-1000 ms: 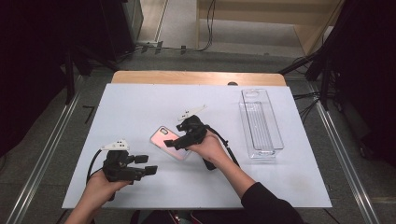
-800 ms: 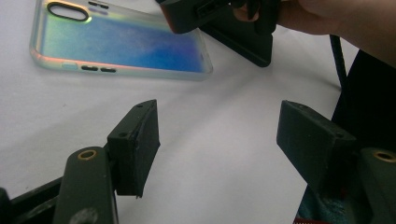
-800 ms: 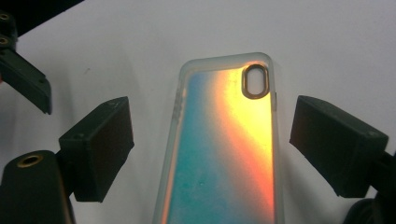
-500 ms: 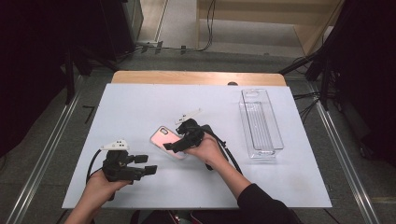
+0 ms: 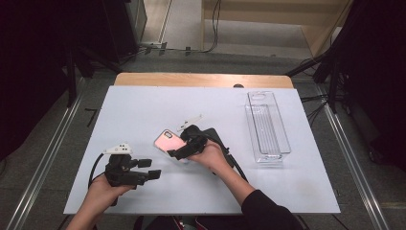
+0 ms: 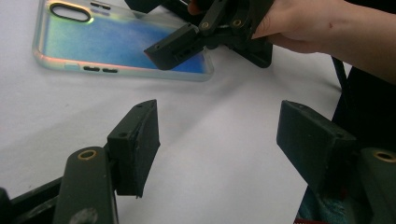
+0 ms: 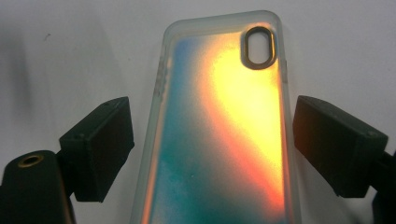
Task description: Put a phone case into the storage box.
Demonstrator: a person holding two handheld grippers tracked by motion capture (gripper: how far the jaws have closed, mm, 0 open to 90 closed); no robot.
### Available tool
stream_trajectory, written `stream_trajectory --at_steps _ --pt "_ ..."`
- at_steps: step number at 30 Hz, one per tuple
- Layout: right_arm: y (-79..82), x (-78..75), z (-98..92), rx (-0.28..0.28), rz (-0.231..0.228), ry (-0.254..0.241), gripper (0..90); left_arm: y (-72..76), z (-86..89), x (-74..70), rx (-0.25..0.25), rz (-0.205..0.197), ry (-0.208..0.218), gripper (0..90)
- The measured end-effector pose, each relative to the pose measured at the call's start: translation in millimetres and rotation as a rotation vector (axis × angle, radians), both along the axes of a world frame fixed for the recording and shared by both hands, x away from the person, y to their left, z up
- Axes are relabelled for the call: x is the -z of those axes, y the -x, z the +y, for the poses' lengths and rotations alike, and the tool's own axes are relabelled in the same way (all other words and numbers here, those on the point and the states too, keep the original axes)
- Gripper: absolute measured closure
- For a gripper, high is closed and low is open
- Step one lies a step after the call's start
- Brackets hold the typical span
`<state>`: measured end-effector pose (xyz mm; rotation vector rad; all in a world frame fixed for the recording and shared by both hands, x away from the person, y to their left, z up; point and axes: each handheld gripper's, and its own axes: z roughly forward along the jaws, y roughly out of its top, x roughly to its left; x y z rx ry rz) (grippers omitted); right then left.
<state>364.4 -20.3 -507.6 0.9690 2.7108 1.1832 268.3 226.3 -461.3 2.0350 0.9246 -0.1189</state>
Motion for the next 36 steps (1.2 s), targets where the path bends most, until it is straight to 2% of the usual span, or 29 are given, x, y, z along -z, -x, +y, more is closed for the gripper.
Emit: stream_trajectory --at_steps 2,11,16,22,31,36 --pt "1.1 0.0 1.7 0.003 -0.001 0.016 11.9 0.1 0.0 -0.2 0.000 0.000 -0.002 30.4" --pt "7.7 0.2 10.3 0.003 -0.063 0.104 12.2 -0.1 0.0 -0.2 -0.003 0.002 0.002 30.4" --pt "12.5 1.2 15.7 0.000 -0.119 0.163 12.7 0.0 0.5 -0.6 -0.007 0.003 0.007 30.3" --pt "13.6 1.3 16.4 0.007 -0.125 0.167 13.6 -0.6 1.2 -0.9 -0.011 0.005 0.008 30.3" --pt "11.7 0.4 13.9 0.003 -0.113 0.146 14.9 -1.2 2.7 -1.7 -0.026 0.014 0.020 30.4" --pt "11.0 -3.5 12.1 0.016 -0.109 0.109 15.0 -1.5 3.2 -2.3 -0.032 0.017 0.024 30.4"
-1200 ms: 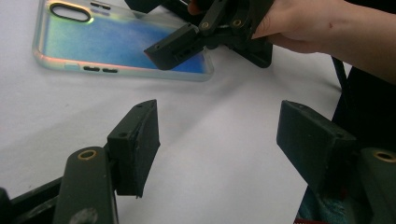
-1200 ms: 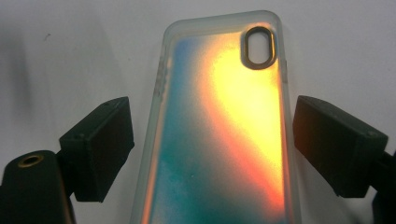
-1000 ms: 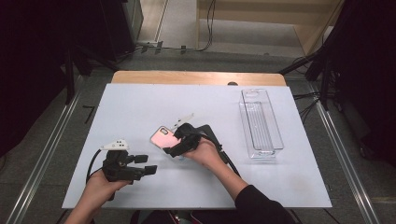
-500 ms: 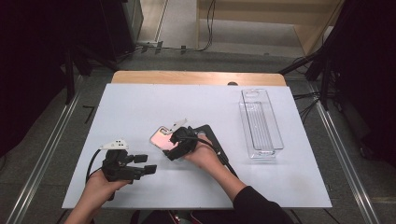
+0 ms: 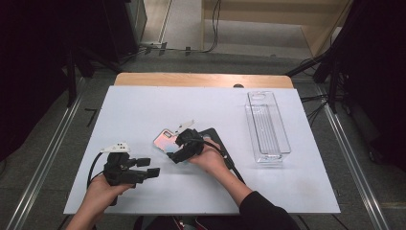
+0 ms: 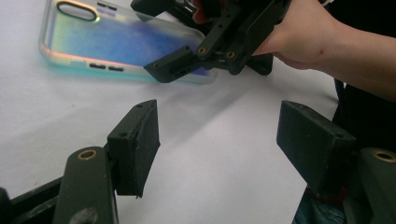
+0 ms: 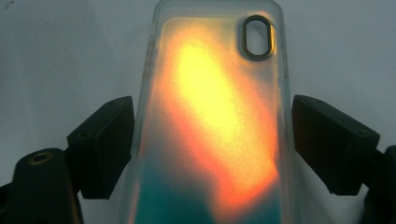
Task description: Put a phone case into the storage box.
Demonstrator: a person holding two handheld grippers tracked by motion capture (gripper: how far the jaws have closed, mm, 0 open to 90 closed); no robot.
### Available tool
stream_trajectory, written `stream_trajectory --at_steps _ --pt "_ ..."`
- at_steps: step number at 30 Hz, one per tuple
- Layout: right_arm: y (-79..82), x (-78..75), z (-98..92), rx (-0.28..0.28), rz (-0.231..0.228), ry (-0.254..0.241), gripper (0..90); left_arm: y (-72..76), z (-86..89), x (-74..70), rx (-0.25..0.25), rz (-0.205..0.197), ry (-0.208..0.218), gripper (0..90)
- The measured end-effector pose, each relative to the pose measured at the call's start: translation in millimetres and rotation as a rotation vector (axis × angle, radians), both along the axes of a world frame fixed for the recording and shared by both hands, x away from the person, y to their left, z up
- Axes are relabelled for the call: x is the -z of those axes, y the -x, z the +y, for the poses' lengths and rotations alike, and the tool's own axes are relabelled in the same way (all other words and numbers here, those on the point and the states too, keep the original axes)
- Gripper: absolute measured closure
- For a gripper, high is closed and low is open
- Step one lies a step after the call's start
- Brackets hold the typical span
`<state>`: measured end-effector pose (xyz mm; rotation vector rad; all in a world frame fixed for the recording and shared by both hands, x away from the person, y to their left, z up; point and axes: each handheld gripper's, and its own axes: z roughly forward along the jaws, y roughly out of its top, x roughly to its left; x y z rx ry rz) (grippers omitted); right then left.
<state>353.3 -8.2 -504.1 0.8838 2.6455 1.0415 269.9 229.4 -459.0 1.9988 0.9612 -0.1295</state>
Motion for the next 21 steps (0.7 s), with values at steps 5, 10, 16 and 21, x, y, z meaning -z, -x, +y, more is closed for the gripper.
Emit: stream_trajectory --at_steps 5,10,16,21 --pt "0.8 -15.8 -5.2 -0.006 -0.017 -0.038 15.0 -0.9 0.2 -0.7 -0.008 0.027 -0.008 30.5" --pt "4.2 -36.3 -15.5 -0.005 -0.023 -0.073 15.0 -0.9 -0.4 -1.0 -0.008 0.029 -0.004 30.5" --pt "11.3 -53.7 -29.6 -0.001 -0.033 -0.082 15.0 -0.6 -1.5 -3.8 -0.009 0.024 0.022 30.5" --pt "15.5 -64.5 -44.1 0.021 -0.035 -0.099 14.9 0.3 -3.7 -5.7 -0.008 0.023 0.027 30.5"
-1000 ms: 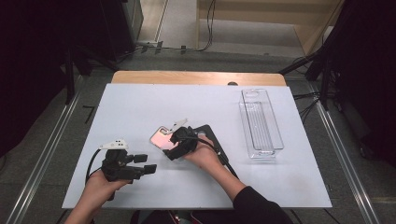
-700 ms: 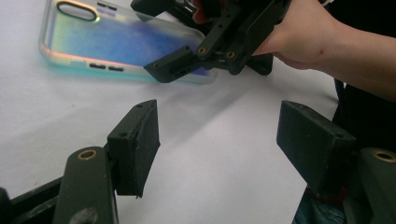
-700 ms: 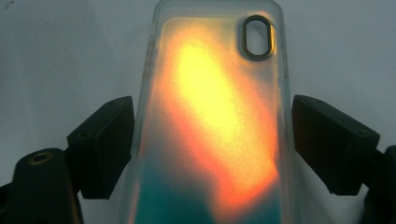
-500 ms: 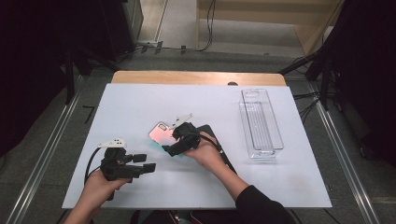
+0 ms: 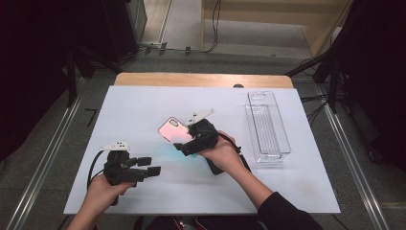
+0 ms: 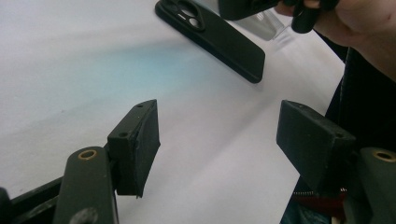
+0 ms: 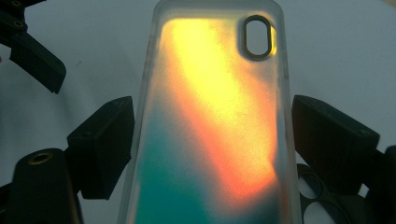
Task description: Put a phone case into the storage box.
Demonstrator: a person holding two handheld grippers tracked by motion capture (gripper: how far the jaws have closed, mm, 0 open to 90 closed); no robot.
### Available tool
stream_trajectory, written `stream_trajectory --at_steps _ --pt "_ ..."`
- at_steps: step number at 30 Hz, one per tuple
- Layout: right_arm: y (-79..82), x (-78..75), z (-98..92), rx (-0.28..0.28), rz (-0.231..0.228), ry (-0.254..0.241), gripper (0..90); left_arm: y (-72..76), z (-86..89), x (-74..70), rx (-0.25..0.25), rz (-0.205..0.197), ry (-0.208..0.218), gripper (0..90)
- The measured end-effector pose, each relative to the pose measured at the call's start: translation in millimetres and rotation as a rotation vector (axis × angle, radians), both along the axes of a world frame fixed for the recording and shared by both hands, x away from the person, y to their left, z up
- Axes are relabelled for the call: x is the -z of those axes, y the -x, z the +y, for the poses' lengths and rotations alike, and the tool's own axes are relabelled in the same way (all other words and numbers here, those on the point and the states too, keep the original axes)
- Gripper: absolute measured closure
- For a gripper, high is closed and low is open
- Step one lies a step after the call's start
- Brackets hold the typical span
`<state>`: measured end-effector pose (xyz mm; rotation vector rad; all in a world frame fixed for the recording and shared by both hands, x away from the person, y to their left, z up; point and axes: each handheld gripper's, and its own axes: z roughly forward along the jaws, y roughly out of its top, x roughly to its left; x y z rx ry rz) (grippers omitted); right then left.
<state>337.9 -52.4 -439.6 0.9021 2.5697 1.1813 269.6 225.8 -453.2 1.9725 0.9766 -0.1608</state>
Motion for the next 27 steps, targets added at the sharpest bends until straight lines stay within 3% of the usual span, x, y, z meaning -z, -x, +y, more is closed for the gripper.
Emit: stream_trajectory --at_steps 12,20,23,24,27 --pt "16.3 -9.1 -39.1 0.056 0.008 -0.037 14.9 -0.1 -8.4 -1.0 0.005 0.023 -0.003 30.5" --pt "28.6 0.7 -62.6 0.111 0.037 -0.069 14.9 -4.8 -15.1 -6.8 -0.009 0.038 -0.002 30.4" --pt "31.3 4.4 -68.1 0.139 0.046 -0.092 14.9 -9.7 -15.6 -8.4 -0.023 0.084 0.009 30.5" --pt "32.0 5.5 -69.3 0.147 0.051 -0.097 14.9 -11.5 -15.4 -9.2 -0.034 0.098 0.030 30.6" --pt "35.4 8.2 -70.6 0.170 0.058 -0.110 14.9 -15.8 -16.6 -14.0 -0.042 0.085 -0.004 30.6"
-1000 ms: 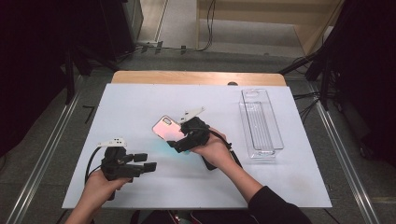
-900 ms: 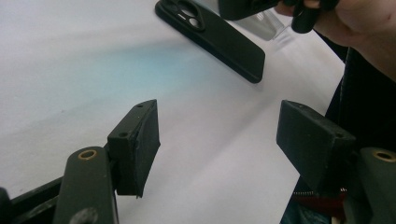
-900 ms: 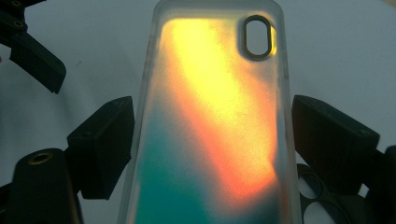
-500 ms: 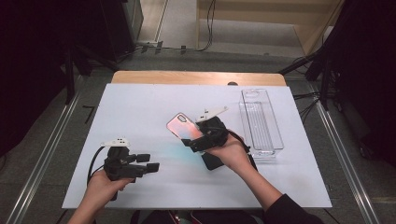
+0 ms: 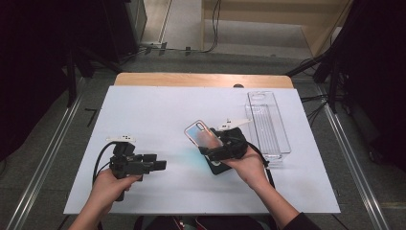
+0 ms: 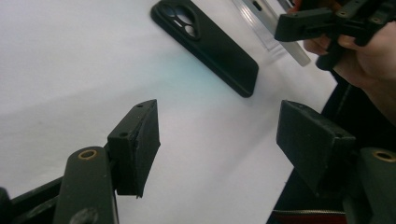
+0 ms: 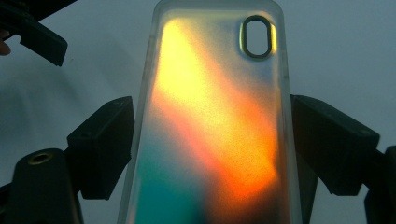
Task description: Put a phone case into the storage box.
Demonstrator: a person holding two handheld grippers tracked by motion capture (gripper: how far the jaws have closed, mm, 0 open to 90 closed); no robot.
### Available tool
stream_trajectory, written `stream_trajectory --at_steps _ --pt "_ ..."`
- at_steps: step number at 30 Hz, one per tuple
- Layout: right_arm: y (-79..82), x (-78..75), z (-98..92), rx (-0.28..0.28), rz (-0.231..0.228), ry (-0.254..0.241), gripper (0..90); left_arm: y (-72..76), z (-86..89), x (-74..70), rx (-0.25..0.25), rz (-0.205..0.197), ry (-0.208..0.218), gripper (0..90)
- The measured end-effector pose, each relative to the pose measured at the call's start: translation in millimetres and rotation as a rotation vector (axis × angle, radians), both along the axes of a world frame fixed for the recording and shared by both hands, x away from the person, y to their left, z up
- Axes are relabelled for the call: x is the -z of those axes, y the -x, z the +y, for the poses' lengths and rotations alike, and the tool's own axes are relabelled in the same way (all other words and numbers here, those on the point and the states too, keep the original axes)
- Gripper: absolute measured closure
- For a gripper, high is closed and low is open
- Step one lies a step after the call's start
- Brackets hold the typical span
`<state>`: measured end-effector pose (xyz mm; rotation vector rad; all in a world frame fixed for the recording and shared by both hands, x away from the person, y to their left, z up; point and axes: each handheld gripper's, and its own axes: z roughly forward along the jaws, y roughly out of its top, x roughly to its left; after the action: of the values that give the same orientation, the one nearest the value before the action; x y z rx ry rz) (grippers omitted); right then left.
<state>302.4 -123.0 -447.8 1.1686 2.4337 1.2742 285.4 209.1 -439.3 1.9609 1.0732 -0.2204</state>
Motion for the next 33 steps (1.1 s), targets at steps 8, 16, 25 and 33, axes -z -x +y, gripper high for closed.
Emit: stream_trajectory --at_steps 8,16,25,33 --pt "7.8 11.3 3.9 0.080 0.061 -0.069 14.9 -11.3 -11.6 -16.6 -0.012 -0.018 -0.007 30.4" --pt "15.7 23.0 7.8 0.133 0.107 -0.138 15.0 -20.6 -24.9 -21.8 -0.006 -0.017 -0.016 30.3" --pt "23.2 29.7 7.7 0.239 0.101 -0.266 15.0 -30.5 -34.6 -26.2 -0.024 -0.006 -0.023 30.3" --pt "25.6 34.6 10.0 0.283 0.092 -0.307 15.0 -40.2 -44.0 -29.8 -0.033 0.003 -0.017 30.4"
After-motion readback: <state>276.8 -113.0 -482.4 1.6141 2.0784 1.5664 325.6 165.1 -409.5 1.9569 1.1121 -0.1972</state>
